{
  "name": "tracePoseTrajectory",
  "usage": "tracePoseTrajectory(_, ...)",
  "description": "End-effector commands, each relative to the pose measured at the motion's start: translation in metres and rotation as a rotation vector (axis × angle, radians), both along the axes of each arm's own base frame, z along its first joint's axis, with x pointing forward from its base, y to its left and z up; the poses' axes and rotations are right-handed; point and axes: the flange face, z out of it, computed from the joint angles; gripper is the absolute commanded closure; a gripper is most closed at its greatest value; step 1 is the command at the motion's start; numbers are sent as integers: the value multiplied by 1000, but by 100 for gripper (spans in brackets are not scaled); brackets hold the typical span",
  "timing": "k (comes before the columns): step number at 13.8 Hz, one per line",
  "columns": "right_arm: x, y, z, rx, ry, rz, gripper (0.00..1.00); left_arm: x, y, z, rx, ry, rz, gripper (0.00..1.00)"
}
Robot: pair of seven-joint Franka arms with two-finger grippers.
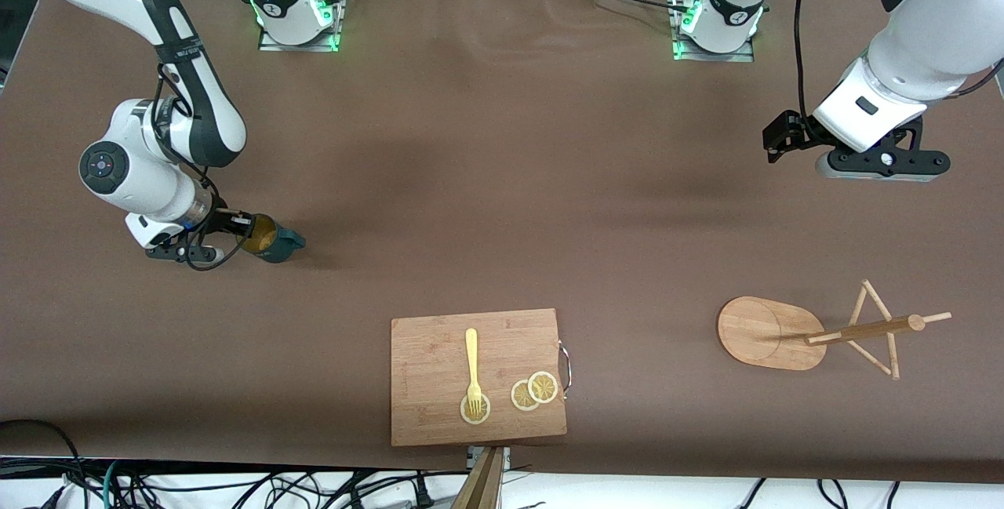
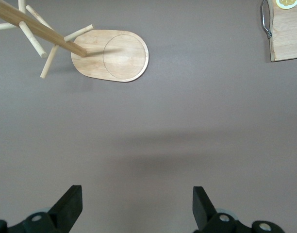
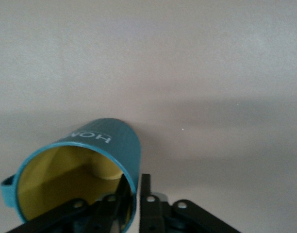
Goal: Pass cup and hang on rack
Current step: 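Lower the right gripper onto the teal mug rim and grasp it, then carry the teal mug with the right gripper toward the table middle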
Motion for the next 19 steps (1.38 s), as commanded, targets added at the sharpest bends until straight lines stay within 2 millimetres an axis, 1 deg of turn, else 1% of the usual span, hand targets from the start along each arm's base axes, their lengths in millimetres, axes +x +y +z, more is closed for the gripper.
tracePoseTrajectory(1, 10, 8, 12, 14, -26, 1, 100, 2, -3, 6, -5, 0, -8, 0)
tracePoseTrajectory(2, 16, 13, 19, 16, -43, 13, 100, 3, -2, 5, -5, 1, -6, 0)
tracePoseTrajectory(4, 28, 34, 37, 27, -64, 47, 100, 2, -3, 5, -5, 1, -8, 0)
tracePoseTrajectory(6, 38, 67, 56, 39, -65, 73, 100, 3, -3, 5, -5, 2, -10, 0)
tracePoseTrajectory(7, 42, 93, 61, 46, -66, 45, 100, 2, -3, 6, -5, 0, -8, 0)
tracePoseTrajectory(8, 45, 126, 68, 51, -69, 9, 100, 2, -3, 6, -5, 0, -8, 0)
tracePoseTrajectory(10, 51, 185, 72, 62, -81, -31, 100, 3, -3, 5, -5, 1, -8, 0)
tracePoseTrajectory(11, 52, 219, 74, 76, -85, -48, 100, 2, -3, 5, -5, 1, -8, 0)
tracePoseTrajectory(13, 48, 279, 74, 104, -84, -160, 100, 3, -1, 5, -4, 0, -7, 0)
tracePoseTrajectory(15, 38, 338, 74, 125, -88, -233, 100, 3, -2, 4, -3, 3, -7, 0)
tracePoseTrajectory(16, 33, 360, 74, 134, -89, -267, 100, 3, -2, 5, -3, 1, -7, 0)
tracePoseTrajectory(19, 8, 433, 73, 161, -87, -336, 100, 3, -1, 5, -3, 1, -7, 0)
